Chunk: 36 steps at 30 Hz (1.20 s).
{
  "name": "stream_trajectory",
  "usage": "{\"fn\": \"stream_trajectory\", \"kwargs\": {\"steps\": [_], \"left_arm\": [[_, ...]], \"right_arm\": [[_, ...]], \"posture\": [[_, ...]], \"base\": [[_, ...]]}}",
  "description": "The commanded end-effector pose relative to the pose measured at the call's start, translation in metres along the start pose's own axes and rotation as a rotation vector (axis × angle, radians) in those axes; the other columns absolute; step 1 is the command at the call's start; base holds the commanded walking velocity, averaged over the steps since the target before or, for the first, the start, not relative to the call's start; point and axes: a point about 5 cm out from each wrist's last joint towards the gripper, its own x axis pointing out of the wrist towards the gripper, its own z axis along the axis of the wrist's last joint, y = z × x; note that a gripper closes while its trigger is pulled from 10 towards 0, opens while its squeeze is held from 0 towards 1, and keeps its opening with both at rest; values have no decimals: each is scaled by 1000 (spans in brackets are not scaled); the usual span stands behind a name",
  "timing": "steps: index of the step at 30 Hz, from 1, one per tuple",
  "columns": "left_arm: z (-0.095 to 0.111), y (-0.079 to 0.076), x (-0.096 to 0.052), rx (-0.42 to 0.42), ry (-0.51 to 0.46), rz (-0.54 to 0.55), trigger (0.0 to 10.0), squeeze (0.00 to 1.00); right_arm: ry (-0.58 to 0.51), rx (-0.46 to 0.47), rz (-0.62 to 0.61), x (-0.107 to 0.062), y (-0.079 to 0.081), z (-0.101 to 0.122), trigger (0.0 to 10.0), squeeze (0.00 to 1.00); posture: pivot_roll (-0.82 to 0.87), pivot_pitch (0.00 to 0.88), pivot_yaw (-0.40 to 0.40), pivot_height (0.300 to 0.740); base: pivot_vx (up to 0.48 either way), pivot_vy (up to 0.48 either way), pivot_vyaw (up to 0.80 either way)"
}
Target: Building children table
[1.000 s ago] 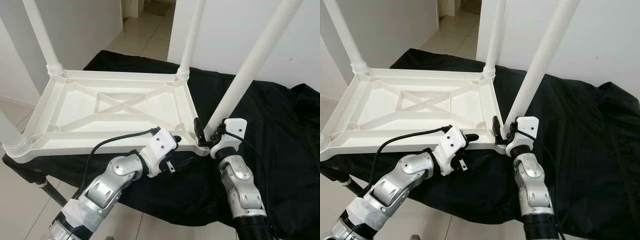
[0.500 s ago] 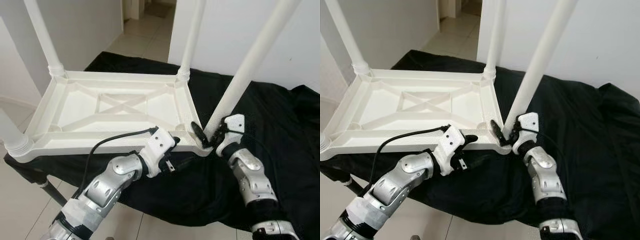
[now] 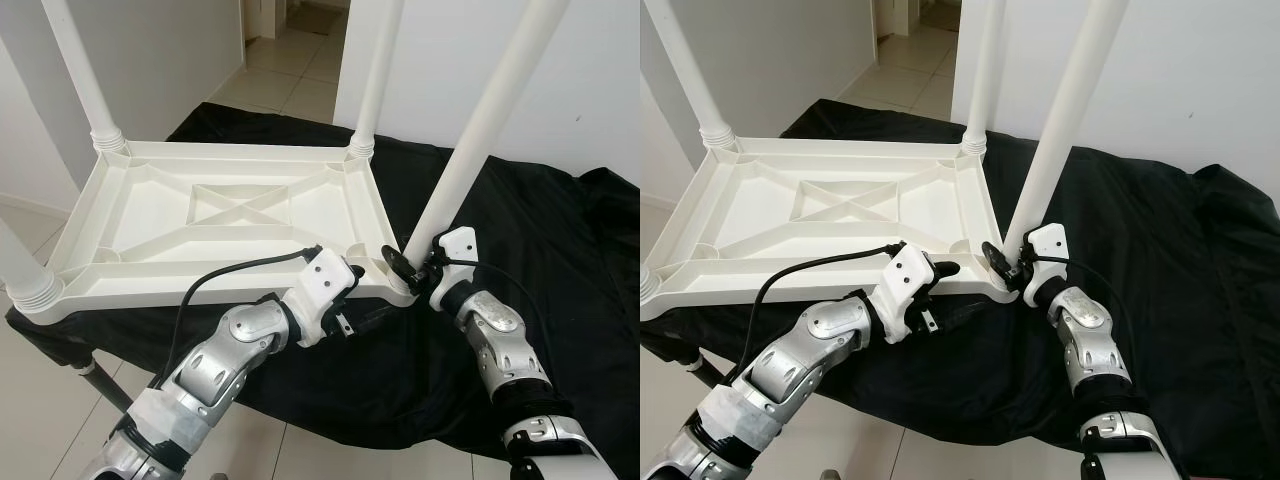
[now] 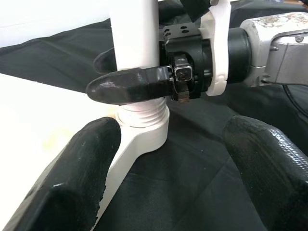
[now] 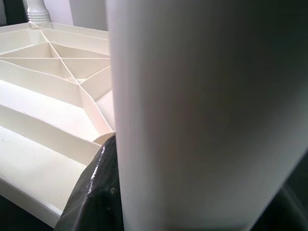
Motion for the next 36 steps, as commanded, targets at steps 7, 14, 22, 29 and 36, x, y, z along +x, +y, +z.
{"fn": "stream_trajectory", "kwargs": {"steps": [7,14,22,29,36], "left_arm": [[-5,-9,3,23,13,-106,10000,0],[-3,-3,7,55,-3,-77,10000,0],[-2,0,6,60,-8,-71,10000,0],[-1,1,7,64,-17,-66,10000,0],[-3,-3,5,69,-9,-78,10000,0]], "right_arm": [[2,61,-67,-8,5,-10,10000,0],[16,49,-279,-14,7,-11,10000,0],[47,186,-581,-21,27,-18,10000,0],[87,215,-718,-18,47,-18,10000,0],[41,190,-700,-16,49,-7,10000,0]], "posture": [[-36,0,-82,740],[-59,0,-72,740],[-79,0,-71,740],[-60,0,-67,740],[-54,0,-49,740]], "base": [[0,0,0],[0,0,0],[0,0,0],[0,0,0],[0,0,0]]}}
